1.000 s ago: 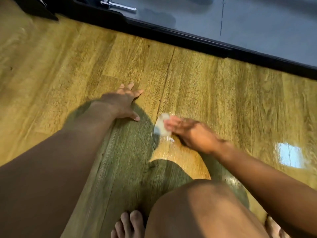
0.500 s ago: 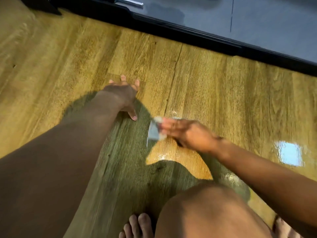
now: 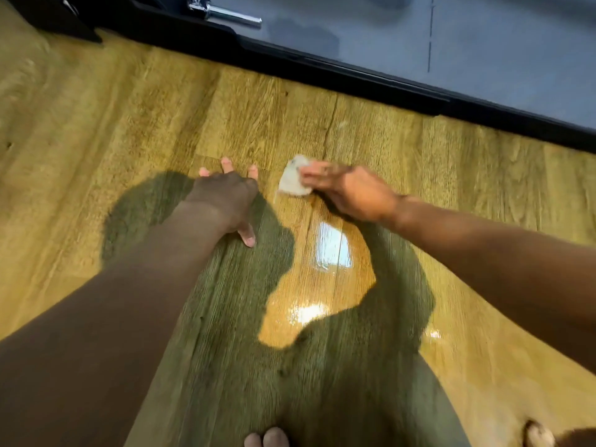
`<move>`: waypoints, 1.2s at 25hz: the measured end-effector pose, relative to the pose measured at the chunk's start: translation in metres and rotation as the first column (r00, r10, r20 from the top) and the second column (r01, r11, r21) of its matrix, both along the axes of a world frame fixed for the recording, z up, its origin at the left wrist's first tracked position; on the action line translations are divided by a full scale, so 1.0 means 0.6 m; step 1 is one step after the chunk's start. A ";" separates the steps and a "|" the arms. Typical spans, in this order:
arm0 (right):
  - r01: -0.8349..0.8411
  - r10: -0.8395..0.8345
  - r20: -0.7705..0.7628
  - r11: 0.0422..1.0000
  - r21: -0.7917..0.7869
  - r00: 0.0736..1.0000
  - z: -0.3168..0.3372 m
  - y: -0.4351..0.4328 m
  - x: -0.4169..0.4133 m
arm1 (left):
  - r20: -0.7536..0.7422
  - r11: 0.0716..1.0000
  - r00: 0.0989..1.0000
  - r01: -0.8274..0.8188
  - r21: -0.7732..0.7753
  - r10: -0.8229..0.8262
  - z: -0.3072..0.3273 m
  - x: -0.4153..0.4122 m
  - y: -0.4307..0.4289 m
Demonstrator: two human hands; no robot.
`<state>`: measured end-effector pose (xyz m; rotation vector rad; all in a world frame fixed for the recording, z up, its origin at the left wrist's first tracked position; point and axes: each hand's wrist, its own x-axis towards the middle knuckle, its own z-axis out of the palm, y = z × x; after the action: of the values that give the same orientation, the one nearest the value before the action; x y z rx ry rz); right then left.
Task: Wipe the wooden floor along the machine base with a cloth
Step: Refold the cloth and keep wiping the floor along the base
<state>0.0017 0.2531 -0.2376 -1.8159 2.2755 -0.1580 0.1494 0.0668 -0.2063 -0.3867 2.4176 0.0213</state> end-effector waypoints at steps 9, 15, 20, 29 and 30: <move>-0.047 0.046 0.026 0.999 0.010 0.999 0.007 -0.025 -0.052 | 0.016 0.998 0.998 -0.055 0.020 0.055 -0.025 0.001 -0.007; 0.400 -0.395 0.073 0.914 -0.075 0.916 -0.024 -0.090 -0.083 | 0.039 0.996 0.996 -0.080 0.026 0.079 -0.020 0.002 -0.006; 0.047 -0.039 0.075 0.993 -0.107 0.996 -0.024 -0.079 -0.091 | 0.063 0.994 0.992 -0.106 0.005 0.106 -0.015 -0.002 0.002; 0.004 0.004 0.102 0.997 -0.072 0.995 -0.033 -0.085 -0.036 | 0.024 0.966 0.967 -0.254 0.051 0.253 -0.022 0.012 0.006; -0.062 0.070 0.106 0.995 -0.079 0.992 -0.032 -0.084 -0.034 | 0.003 0.961 0.962 -0.272 0.048 0.272 -0.021 0.016 0.004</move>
<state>-0.0187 0.2028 -0.2568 -1.8679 2.1603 -0.3275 0.1592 0.0693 -0.2192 -0.6942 2.3450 0.2016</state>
